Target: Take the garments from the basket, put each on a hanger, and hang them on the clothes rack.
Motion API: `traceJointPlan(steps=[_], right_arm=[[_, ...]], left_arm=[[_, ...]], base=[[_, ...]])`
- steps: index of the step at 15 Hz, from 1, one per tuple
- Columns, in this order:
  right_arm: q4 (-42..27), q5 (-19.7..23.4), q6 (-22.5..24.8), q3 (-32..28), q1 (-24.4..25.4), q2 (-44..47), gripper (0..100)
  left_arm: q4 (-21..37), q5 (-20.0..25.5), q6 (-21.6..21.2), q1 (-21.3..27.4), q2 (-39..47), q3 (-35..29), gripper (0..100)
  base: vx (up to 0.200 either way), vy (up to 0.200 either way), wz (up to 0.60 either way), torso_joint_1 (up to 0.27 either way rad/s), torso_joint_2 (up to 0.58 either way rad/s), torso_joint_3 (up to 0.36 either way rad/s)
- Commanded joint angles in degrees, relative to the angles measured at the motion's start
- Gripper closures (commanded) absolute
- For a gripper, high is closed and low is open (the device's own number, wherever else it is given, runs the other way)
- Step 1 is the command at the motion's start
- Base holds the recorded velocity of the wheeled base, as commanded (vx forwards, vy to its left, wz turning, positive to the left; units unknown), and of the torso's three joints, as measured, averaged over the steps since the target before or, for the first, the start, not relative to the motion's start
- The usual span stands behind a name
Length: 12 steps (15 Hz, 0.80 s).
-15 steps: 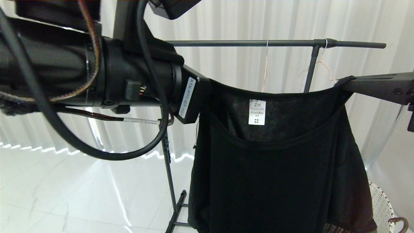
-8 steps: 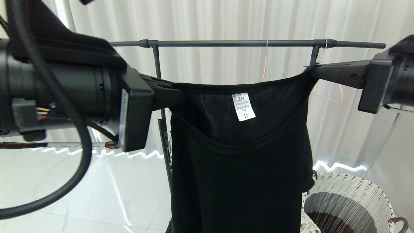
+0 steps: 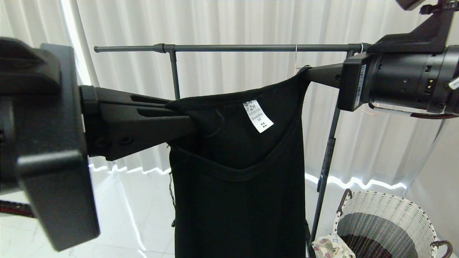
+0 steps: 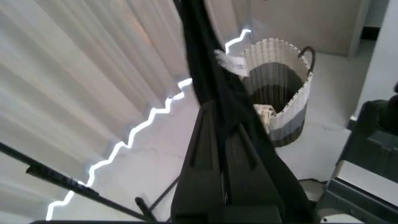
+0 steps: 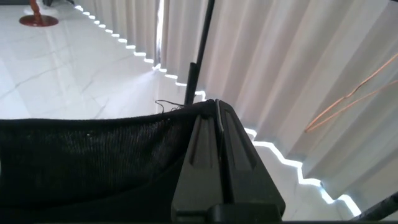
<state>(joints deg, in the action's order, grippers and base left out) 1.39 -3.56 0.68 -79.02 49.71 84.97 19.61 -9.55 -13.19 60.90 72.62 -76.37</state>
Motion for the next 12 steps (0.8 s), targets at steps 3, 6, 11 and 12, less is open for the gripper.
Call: traceJointPlan(steps=[3,6,11,12], right_arm=[[-0.1,0.0,0.0,-0.7,0.0,1.5,100],[-0.7,-0.4,0.1,-0.6,-0.1,-0.3,100],[-16.2,-0.5,1.6,-1.0,-1.8,-11.2,100],[-19.4,-0.5,2.4,-0.7,-1.9,-13.2,100]], left_arm=[[0.0,0.0,0.0,0.5,-0.2,0.2,100],[0.0,-0.2,0.0,-0.3,0.2,0.1,100],[0.0,-0.2,-0.2,-11.2,10.9,-10.5,100],[0.0,-0.2,-0.2,-12.9,13.4,-13.7,100]], base=[[0.000,0.000,0.00,0.000,0.00,0.000],[0.000,0.000,0.00,0.000,0.00,0.000],[0.000,0.000,0.00,0.000,0.00,0.000],[0.000,0.000,0.00,0.000,0.00,0.000]])
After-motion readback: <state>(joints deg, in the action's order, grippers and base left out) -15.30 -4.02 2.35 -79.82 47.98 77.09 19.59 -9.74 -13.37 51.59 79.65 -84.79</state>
